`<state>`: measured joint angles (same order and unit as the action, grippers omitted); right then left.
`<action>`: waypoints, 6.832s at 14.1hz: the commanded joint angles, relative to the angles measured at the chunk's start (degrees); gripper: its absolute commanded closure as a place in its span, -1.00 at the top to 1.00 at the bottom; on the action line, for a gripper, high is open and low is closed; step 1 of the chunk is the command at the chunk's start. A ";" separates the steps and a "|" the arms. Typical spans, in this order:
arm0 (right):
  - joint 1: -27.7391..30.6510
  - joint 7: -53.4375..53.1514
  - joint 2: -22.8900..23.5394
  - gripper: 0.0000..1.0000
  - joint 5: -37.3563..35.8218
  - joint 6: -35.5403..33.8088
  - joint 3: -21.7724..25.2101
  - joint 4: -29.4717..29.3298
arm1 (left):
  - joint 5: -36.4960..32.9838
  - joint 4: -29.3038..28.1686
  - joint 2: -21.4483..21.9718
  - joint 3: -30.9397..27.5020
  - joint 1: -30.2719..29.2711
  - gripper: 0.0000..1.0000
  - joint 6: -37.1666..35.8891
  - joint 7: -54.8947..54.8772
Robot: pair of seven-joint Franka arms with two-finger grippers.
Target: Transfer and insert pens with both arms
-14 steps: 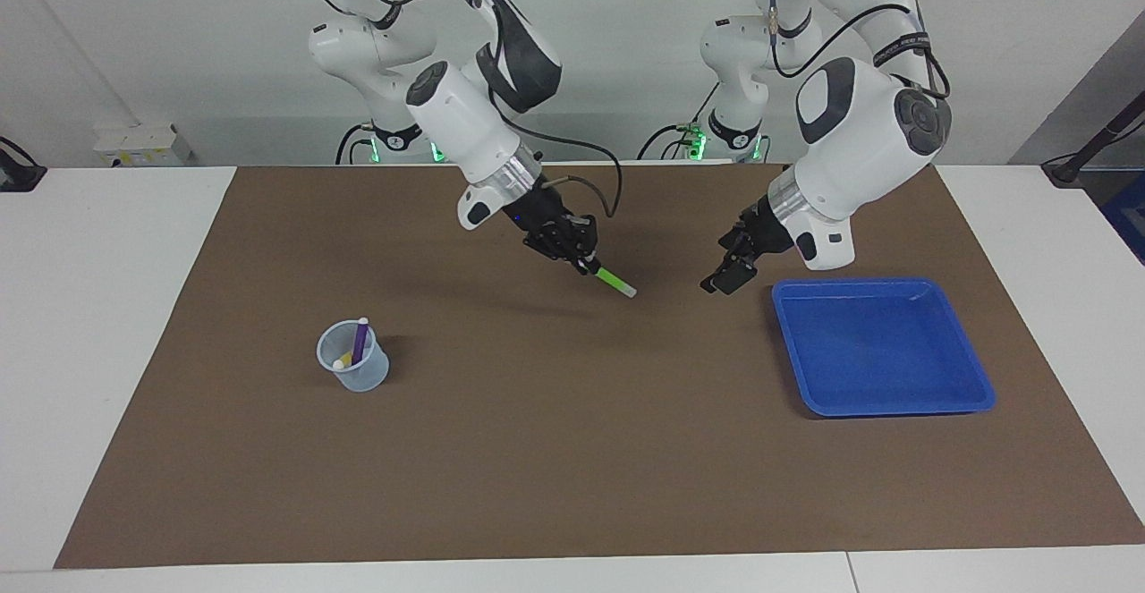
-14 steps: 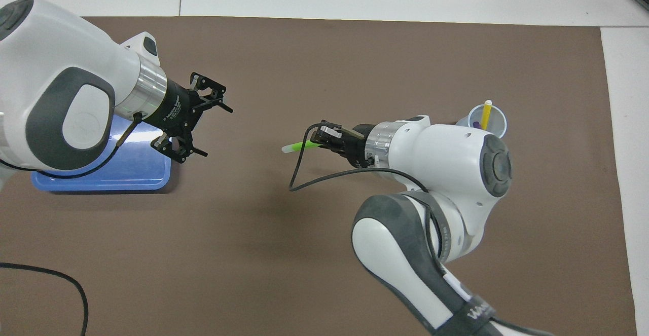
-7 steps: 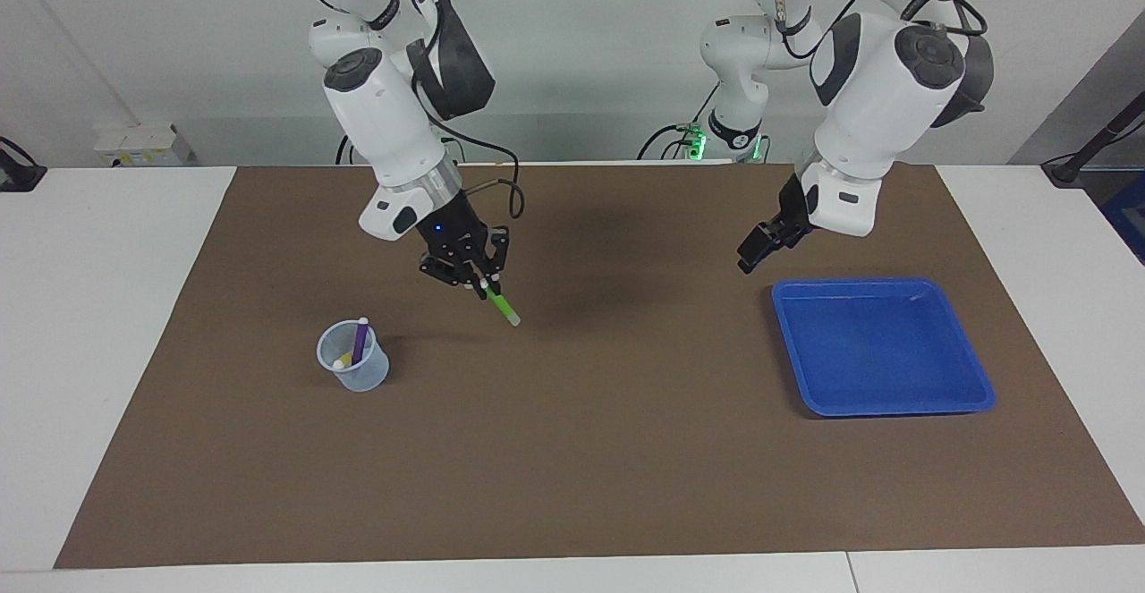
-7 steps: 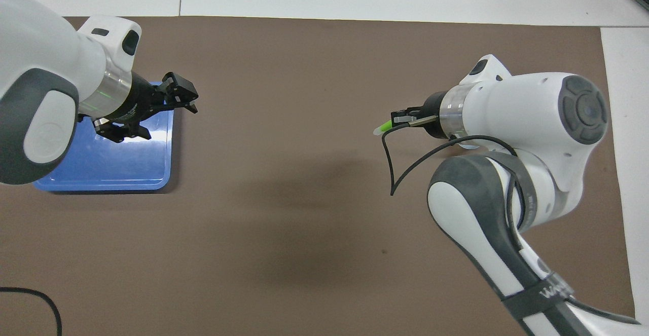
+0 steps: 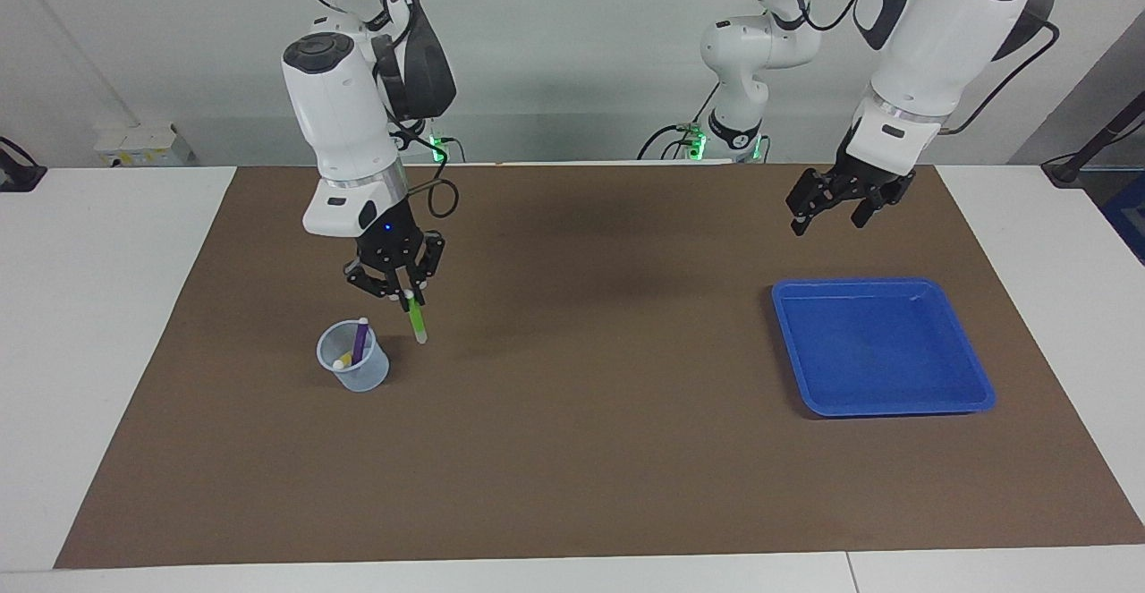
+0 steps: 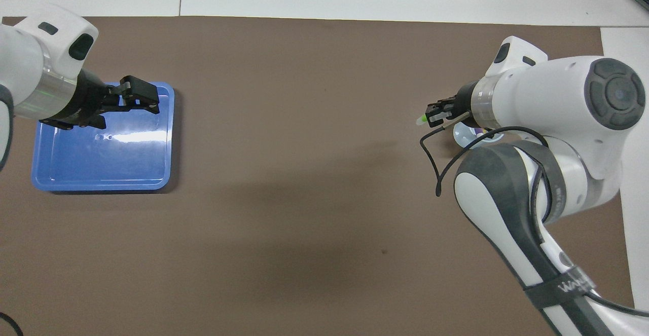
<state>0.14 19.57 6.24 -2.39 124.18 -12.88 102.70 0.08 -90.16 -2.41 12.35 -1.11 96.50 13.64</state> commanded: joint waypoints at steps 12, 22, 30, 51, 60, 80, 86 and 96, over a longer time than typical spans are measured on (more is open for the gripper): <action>10.94 15.15 -1.05 -1.00 2.39 0.62 -0.83 5.40 | -2.63 -1.42 5.67 -0.13 -3.90 1.00 -2.98 -14.60; 11.91 12.34 -1.14 1.00 5.21 2.38 -0.92 7.52 | -2.36 -5.98 8.65 0.04 -7.68 1.00 -4.93 -15.48; 11.20 9.17 -3.51 1.00 5.30 -4.37 -1.18 2.69 | -2.36 -6.61 8.92 0.13 -7.16 1.00 -4.22 -15.49; 2.70 -13.41 -8.44 1.00 4.07 -31.46 0.82 -11.65 | -2.28 -6.17 9.01 1.27 -4.08 1.00 -6.68 -14.78; -3.39 -13.50 -6.50 1.00 1.60 -29.87 7.08 -12.44 | -2.36 -6.17 8.92 1.10 -4.34 1.00 -6.77 -14.69; -4.97 -13.24 -6.86 1.00 2.04 -30.67 9.28 -12.44 | -1.66 -6.08 8.92 0.75 -4.61 1.00 -6.68 -14.52; -5.06 -13.24 -6.77 1.00 1.96 -30.49 9.28 -12.44 | -1.66 -6.08 8.92 0.75 -4.96 1.00 -6.68 -14.52; -5.15 -13.24 -6.77 1.00 2.04 -30.05 9.28 -12.44 | -1.66 -6.08 8.92 0.75 -4.96 1.00 -6.68 -14.52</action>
<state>-4.66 7.15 -0.77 0.02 93.97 -3.99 90.84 -1.84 -94.98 5.11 13.19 -5.73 90.21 -1.13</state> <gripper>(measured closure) 0.000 0.000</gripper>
